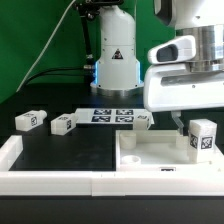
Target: Assemble one leg
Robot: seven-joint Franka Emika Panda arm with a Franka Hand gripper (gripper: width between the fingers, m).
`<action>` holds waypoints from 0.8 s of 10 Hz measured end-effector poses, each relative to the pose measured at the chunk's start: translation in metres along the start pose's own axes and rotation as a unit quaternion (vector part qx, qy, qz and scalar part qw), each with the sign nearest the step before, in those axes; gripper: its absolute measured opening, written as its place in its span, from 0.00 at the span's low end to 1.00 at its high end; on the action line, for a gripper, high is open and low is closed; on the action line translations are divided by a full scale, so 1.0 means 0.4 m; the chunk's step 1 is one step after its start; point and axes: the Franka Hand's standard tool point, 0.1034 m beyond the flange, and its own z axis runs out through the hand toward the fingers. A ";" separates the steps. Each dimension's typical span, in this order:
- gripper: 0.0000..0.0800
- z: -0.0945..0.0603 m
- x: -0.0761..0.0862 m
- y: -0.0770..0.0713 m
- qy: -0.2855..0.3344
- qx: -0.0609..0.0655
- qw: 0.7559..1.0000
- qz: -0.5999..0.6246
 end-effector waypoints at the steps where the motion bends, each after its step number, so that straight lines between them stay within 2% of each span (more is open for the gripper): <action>1: 0.81 0.000 -0.001 0.004 -0.003 -0.004 0.999 -0.048; 3: 0.81 -0.003 0.001 0.008 -0.003 -0.008 0.991 -0.134; 6: 0.78 -0.001 -0.001 0.008 -0.004 -0.007 0.989 -0.146; 7: 0.56 -0.001 0.000 0.009 -0.004 -0.007 0.989 -0.145; 8: 0.56 -0.001 0.001 0.016 -0.003 -0.009 0.990 -0.144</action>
Offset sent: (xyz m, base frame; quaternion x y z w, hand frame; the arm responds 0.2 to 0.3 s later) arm 0.0000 0.0000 0.0000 0.0000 0.0000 -0.1790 0.9838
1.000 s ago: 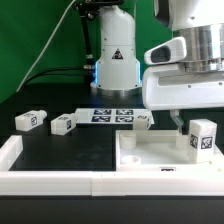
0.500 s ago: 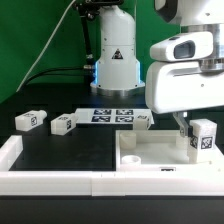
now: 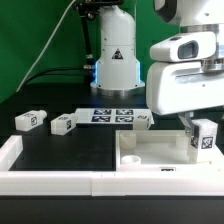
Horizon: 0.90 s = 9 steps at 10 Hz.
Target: Assemble one leg
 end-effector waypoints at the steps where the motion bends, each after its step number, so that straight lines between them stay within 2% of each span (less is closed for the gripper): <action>1: 0.37 0.002 -0.003 0.009 -0.001 -0.002 1.000 0.002; 6: 0.37 0.002 -0.004 0.012 -0.001 0.000 0.999 0.038; 7: 0.37 0.002 -0.005 0.020 0.001 0.009 0.992 0.127; 9: 0.37 0.003 -0.008 0.026 0.003 0.009 0.971 0.238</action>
Offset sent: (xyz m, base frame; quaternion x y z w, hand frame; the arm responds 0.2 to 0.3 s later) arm 0.0000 0.0000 0.0000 0.0000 0.0000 0.0899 0.9960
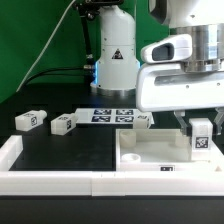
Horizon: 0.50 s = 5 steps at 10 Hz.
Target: Assemble one leg
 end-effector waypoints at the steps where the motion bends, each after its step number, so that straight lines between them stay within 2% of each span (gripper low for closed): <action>1: 0.37 0.000 0.001 0.004 0.000 0.001 0.997 0.075; 3: 0.37 0.001 0.003 0.008 -0.002 0.008 0.981 0.195; 4: 0.37 0.002 0.002 0.009 -0.006 0.013 0.960 0.280; 5: 0.37 0.002 0.001 0.005 -0.006 0.012 0.941 0.338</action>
Offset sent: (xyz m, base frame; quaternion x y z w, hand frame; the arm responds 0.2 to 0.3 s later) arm -0.0035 -0.0032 -0.0058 0.0017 -0.0168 0.3529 0.9355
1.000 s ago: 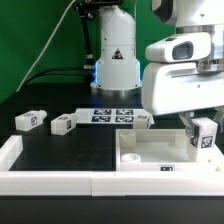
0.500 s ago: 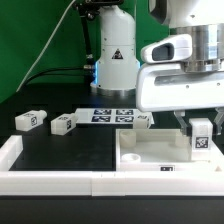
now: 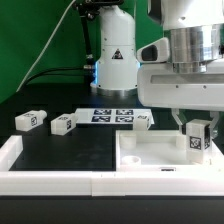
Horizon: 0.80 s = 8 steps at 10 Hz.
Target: Assemble one leg
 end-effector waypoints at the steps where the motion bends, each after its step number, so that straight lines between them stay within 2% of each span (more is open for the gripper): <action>1: 0.37 0.001 -0.004 -0.002 -0.001 0.000 0.999 0.043; 4: 0.37 0.001 -0.009 -0.006 -0.009 0.006 0.984 0.179; 5: 0.37 0.002 -0.009 -0.005 -0.009 0.006 0.986 0.165; 6: 0.46 0.002 -0.010 -0.006 -0.010 0.007 0.988 0.151; 7: 0.63 0.002 -0.011 -0.007 -0.010 0.007 0.989 0.150; 8: 0.63 0.000 -0.011 -0.010 -0.010 0.008 0.994 0.110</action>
Offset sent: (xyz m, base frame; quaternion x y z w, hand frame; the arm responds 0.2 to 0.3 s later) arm 0.0021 -0.0024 -0.0036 0.0049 -0.0049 0.2377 0.9713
